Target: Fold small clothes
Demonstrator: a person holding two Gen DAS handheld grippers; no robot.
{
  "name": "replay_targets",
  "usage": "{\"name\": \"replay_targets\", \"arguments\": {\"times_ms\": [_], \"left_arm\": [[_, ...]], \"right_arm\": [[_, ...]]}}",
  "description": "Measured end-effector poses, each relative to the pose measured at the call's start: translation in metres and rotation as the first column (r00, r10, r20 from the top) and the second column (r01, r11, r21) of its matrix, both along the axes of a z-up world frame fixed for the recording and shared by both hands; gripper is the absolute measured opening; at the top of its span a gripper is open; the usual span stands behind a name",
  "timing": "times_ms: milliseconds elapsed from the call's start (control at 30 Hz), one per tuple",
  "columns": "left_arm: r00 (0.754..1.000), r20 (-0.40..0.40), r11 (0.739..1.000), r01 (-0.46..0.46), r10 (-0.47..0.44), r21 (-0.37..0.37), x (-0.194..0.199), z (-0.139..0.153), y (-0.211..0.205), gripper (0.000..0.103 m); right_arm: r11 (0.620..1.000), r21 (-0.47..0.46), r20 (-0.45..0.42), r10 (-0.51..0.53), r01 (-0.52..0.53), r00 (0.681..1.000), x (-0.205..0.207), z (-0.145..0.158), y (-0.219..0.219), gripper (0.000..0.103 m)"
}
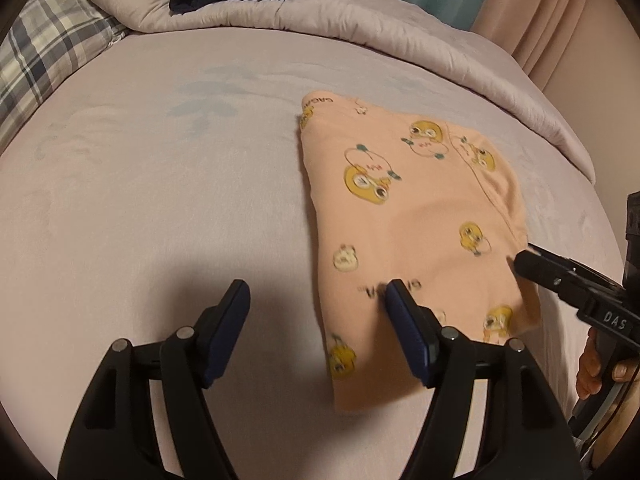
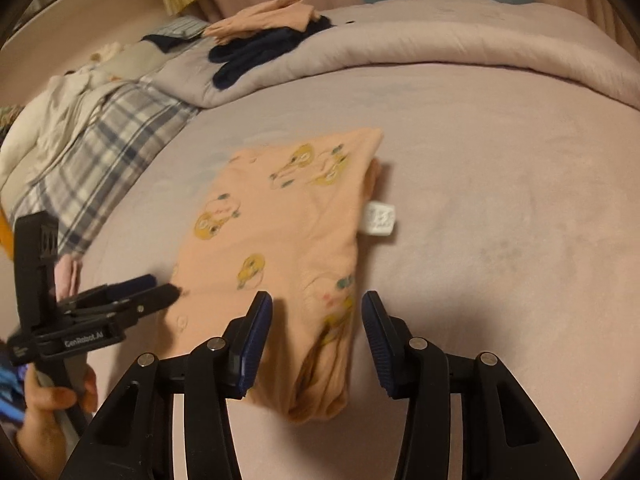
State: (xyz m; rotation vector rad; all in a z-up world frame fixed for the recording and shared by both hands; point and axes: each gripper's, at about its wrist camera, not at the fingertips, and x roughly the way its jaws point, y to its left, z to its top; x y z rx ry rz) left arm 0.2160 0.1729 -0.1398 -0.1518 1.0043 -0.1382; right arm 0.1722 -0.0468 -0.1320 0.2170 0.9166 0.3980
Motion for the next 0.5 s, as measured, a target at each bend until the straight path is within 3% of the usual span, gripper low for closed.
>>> {"name": "replay_targets", "arguments": {"times_ms": [133,267,333,367,400,500], "left_arm": [[1.0,-0.017,1.0,0.016,-0.016,0.016,-0.006,-0.006,-0.007,0.07],[1.0,-0.009,1.0,0.007,-0.007,0.028,-0.014,0.003,-0.011,0.071],[1.0,-0.004,0.999,0.0,0.001,0.054,-0.02,0.009,-0.016,0.081],[1.0,-0.002,0.998,-0.005,0.005,0.069,-0.022,0.012,-0.018,0.095],[1.0,0.001,0.997,-0.007,0.007,0.081,-0.026,0.015,-0.02,0.103],[1.0,0.03,0.998,-0.004,0.002,0.07,-0.039,0.029,-0.025,0.102]], "right_arm": [[0.998,-0.06,-0.045,-0.014,0.011,0.999,0.002,-0.019,0.005,0.047],[0.995,-0.098,-0.026,-0.018,0.016,0.999,-0.006,-0.006,0.011,0.048],[0.993,-0.115,-0.011,-0.011,0.01,1.0,-0.013,0.002,0.015,0.048],[0.993,-0.118,-0.002,-0.008,0.008,1.0,-0.018,0.006,0.016,0.05],[0.993,-0.118,0.004,-0.006,0.006,1.0,-0.021,0.008,0.017,0.054],[0.993,-0.116,0.027,-0.003,0.007,1.0,-0.034,0.018,0.019,0.064]]}}
